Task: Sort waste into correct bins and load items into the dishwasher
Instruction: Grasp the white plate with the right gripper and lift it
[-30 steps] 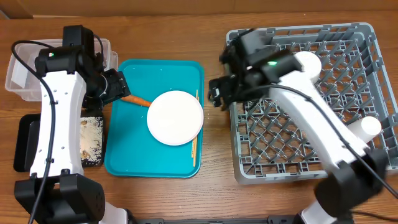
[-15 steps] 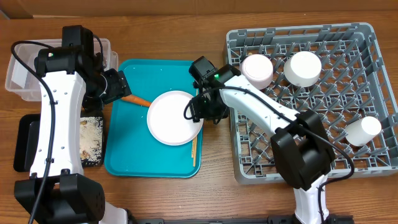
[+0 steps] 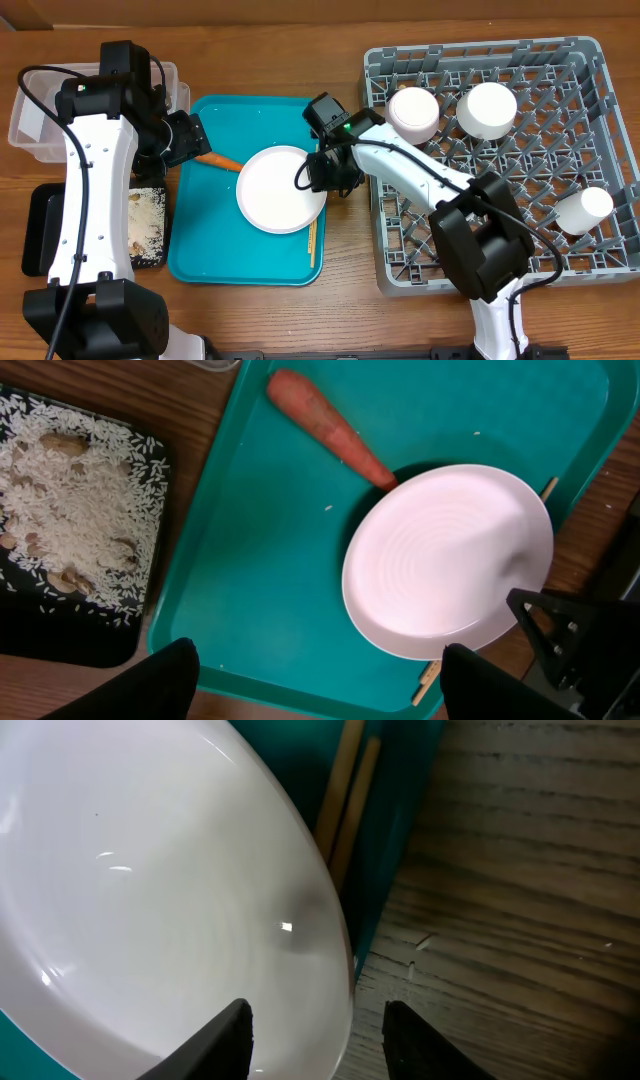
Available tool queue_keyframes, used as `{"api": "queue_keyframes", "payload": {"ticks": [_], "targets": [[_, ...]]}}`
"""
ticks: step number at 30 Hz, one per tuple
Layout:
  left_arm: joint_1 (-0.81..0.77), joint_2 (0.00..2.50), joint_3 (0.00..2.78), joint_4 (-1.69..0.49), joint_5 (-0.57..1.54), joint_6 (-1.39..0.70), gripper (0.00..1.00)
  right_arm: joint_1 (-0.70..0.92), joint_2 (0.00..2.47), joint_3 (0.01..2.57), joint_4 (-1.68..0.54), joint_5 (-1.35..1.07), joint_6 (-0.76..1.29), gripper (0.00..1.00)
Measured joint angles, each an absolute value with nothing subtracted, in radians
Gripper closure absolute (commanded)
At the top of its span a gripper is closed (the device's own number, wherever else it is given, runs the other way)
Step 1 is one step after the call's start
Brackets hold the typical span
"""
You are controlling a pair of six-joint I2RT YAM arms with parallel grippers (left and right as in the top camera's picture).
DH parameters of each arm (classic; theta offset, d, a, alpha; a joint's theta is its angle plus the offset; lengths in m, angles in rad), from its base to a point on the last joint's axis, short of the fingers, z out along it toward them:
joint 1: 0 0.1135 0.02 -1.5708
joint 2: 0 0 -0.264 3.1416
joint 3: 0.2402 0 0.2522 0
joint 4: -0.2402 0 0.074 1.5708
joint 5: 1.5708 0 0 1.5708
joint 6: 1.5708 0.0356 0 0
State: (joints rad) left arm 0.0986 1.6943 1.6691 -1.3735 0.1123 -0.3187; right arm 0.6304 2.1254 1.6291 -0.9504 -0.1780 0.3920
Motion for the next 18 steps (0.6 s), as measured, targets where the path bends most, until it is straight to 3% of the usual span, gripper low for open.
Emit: {"api": "queue_keyframes", "payload": {"ticks": [8,18], "targets": [[0.099,1.694,1.669,-1.374,0.112,-0.319,0.21,0.631,2.148,1.628,-0.931,-0.167,0.393,0.94],[0.099,1.694,1.669,-1.374,0.112,-0.319,0.21,0.627,2.148,1.671,-1.024,-0.096,0.395,0.96]]}}
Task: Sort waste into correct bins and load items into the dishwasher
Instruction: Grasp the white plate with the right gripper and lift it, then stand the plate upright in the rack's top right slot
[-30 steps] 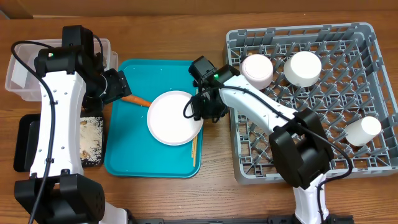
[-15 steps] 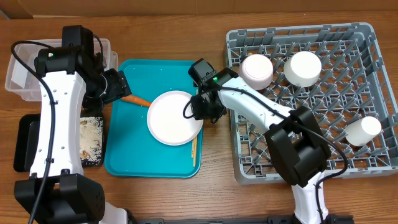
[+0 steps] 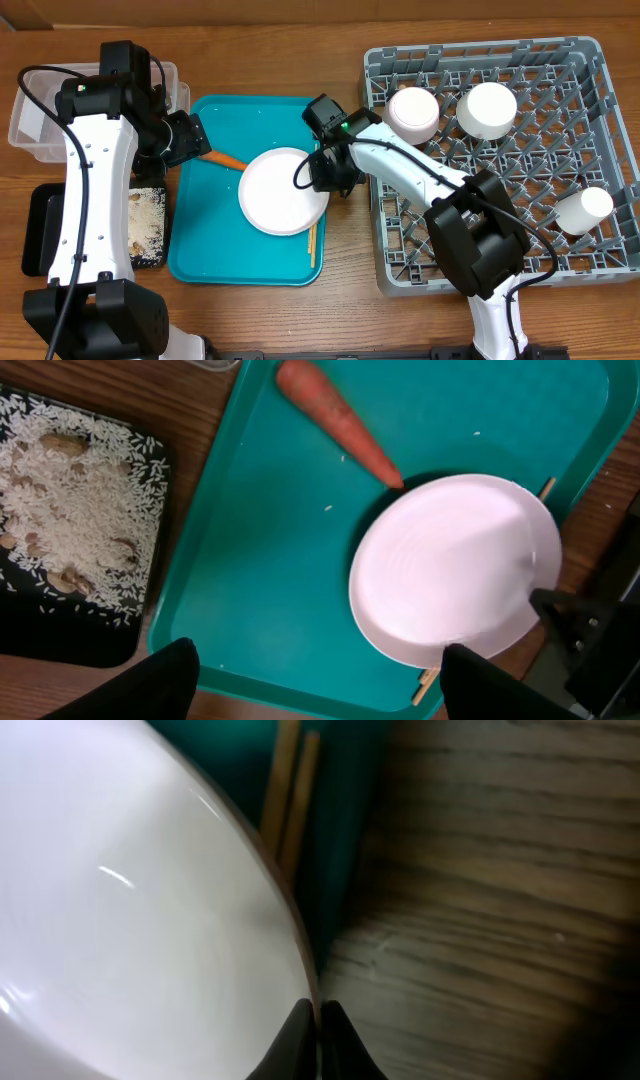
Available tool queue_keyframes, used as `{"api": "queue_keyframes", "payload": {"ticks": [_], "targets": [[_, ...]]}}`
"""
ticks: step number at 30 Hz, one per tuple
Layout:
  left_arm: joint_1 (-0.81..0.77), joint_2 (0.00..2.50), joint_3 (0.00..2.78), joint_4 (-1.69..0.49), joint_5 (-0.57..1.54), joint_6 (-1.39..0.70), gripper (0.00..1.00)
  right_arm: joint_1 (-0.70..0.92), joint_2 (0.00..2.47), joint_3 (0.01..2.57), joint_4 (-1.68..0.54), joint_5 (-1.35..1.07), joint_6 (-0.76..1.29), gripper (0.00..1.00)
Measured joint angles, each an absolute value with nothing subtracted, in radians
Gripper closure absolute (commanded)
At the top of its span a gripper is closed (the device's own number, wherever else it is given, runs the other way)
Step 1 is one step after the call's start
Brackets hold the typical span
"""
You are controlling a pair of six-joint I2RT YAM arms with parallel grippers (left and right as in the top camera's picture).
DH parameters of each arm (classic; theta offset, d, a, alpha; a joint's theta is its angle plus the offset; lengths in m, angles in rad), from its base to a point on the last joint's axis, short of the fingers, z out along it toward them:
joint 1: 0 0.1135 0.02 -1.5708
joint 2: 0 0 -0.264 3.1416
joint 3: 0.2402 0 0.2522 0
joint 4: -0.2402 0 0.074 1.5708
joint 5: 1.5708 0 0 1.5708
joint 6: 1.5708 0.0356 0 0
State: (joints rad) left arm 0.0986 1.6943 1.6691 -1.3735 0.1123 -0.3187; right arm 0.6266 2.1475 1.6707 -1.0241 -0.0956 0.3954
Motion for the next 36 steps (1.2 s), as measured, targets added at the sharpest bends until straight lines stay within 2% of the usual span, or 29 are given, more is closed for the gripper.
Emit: {"api": "queue_keyframes", "payload": {"ticks": [5,10,15,19,22,29,36], "targets": [[0.099,1.694,1.669,-1.373,0.112,-0.319,0.20,0.587,2.121,1.809,-1.141,0.027,0.392,0.96],[0.099,1.694,1.669,-1.373,0.111,-0.319,0.20,0.523,1.950,1.918,-1.171,0.215,0.354,0.96],[0.099,1.694,1.669,-1.374,0.104,-0.319,0.20,0.405,1.747,1.950,-1.200,0.573,0.298,0.96],[0.099,1.694,1.669,-1.373,0.101,-0.315,0.20,0.269,1.744,1.949,-1.205,0.922,0.308,0.96],[0.099,1.694,1.669,-1.373,0.101,-0.315,0.21,0.166,1.747,1.932,-1.208,1.095,0.348,0.96],[0.099,1.694,1.669,-1.373,0.101,-0.315,0.21,-0.016,1.747,1.794,-1.188,1.214,0.453,0.96],[0.099,1.694,1.669,-1.374,0.101,-0.315,0.21,-0.052,1.748,1.597,-1.056,1.229,0.517,0.96]]}}
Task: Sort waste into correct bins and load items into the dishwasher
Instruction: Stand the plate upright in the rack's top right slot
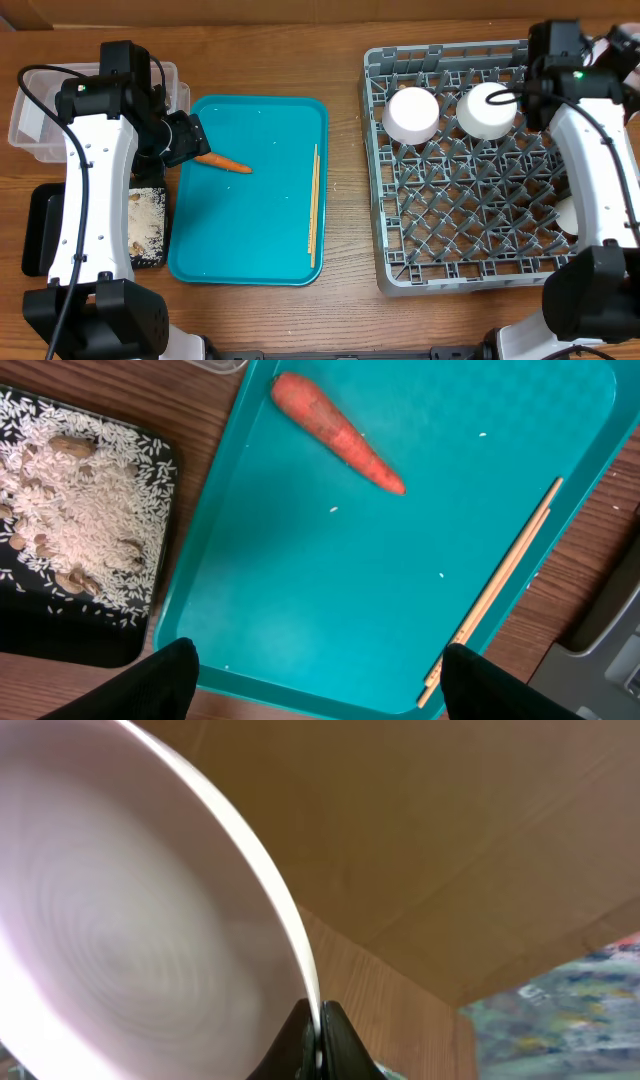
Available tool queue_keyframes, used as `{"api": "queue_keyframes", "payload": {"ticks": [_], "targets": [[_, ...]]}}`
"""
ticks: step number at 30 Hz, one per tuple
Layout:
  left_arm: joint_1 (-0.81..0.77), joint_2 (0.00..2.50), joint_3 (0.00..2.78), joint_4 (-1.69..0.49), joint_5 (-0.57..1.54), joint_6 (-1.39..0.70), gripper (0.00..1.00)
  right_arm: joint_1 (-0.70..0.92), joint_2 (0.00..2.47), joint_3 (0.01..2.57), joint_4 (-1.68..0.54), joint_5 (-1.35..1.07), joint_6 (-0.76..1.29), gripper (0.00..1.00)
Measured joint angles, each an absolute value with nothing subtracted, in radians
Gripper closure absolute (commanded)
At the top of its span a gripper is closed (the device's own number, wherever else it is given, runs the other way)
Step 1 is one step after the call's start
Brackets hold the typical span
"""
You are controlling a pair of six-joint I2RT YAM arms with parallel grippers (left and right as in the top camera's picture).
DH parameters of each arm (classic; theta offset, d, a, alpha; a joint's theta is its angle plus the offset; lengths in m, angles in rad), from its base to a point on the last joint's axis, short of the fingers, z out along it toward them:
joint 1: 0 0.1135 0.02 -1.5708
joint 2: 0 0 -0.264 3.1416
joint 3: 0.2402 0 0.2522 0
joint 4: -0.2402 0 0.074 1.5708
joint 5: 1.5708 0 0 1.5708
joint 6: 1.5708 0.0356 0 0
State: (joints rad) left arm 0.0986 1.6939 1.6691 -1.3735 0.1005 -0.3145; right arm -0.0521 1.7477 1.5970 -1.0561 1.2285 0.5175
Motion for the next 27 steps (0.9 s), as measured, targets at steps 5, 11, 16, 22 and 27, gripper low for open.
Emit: {"api": "queue_keyframes", "payload": {"ticks": [5,11,16,22,27], "targets": [[0.099,1.694,1.669,-1.374,0.101,-0.315,0.20,-0.052,1.750,1.489,-1.013,1.149,0.528,0.96],[0.099,1.694,1.669,-1.374,0.101,-0.315,0.20,-0.034,1.750,1.431,-1.005,1.058,0.537,0.96],[0.099,1.694,1.669,-1.374,0.101,-0.315,0.21,0.008,1.750,1.430,-1.005,1.011,0.539,0.96],[0.099,1.694,1.669,-1.374,0.101,-0.315,0.20,0.084,1.750,1.430,-1.036,0.878,0.539,0.51],[0.099,1.694,1.669,-1.374,0.101,-0.315,0.20,0.145,1.750,1.430,-1.076,0.807,0.546,0.49]]}}
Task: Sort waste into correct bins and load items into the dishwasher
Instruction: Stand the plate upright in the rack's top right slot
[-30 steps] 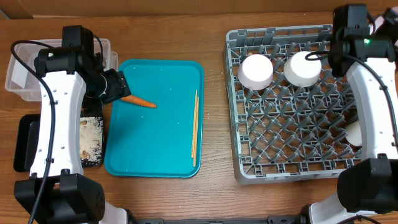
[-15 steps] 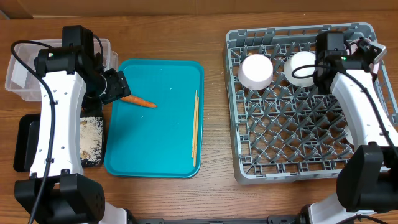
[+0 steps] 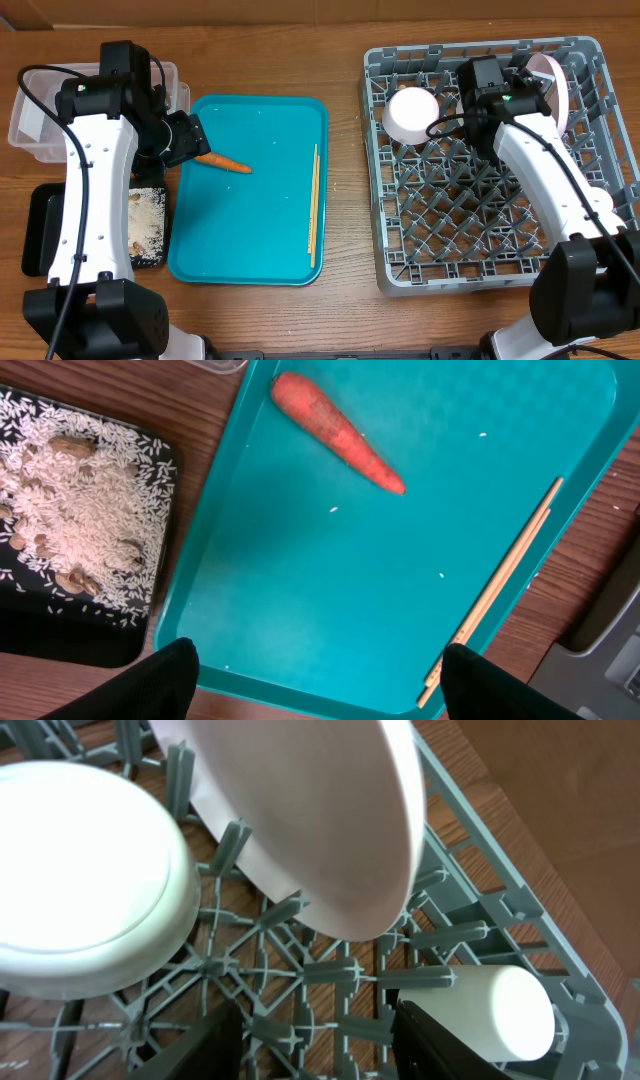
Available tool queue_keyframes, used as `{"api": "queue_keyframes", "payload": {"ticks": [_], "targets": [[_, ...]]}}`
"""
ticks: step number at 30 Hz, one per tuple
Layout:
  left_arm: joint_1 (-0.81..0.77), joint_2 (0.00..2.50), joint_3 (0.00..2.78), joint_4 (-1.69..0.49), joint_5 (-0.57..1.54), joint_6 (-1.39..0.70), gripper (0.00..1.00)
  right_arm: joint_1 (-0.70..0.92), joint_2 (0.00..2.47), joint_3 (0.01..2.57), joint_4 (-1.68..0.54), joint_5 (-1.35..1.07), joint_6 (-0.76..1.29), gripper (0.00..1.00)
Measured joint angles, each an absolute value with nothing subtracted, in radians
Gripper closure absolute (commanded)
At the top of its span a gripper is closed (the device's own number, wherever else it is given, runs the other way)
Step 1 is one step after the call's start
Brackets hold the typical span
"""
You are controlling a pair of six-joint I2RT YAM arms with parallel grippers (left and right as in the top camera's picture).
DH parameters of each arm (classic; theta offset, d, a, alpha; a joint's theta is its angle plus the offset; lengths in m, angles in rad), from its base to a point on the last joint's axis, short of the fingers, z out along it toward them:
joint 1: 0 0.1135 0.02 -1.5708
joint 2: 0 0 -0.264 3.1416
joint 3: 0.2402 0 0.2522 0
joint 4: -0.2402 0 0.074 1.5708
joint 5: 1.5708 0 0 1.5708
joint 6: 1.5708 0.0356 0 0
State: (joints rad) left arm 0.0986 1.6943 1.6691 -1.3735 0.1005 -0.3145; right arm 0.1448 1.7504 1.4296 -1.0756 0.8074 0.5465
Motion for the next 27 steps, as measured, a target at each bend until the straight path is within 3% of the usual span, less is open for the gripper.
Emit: {"api": "queue_keyframes", "payload": {"ticks": [5,10,11,13,15,16,22,27], "targets": [[0.099,1.694,1.669,-1.374,0.101,-0.315,0.20,0.144,1.747,1.430,-1.085,0.782,0.546,0.41],[0.099,1.694,1.669,-1.374,0.101,-0.315,0.20,0.144,1.671,1.430,-1.086,0.712,0.529,0.41],[0.099,1.694,1.669,-1.374,0.101,-0.315,0.20,0.144,1.638,1.431,-1.084,0.693,0.525,0.44],[0.099,1.694,1.669,-1.374,0.101,-0.315,0.20,0.138,1.581,1.437,-1.065,0.659,0.518,0.61],[0.099,1.694,1.669,-1.374,0.101,-0.315,0.20,0.103,1.520,1.452,-1.021,0.619,0.506,0.87],[0.099,1.694,1.669,-1.374,0.101,-0.315,0.20,0.063,1.493,1.464,-0.992,0.588,0.496,0.95],[0.099,1.694,1.669,-1.373,0.100,-0.312,0.20,-0.292,1.477,1.486,-0.860,0.268,0.382,0.96],[0.099,1.694,1.669,-1.377,0.101,-0.311,0.20,-0.497,1.509,1.487,-0.769,0.093,0.316,0.96]]}}
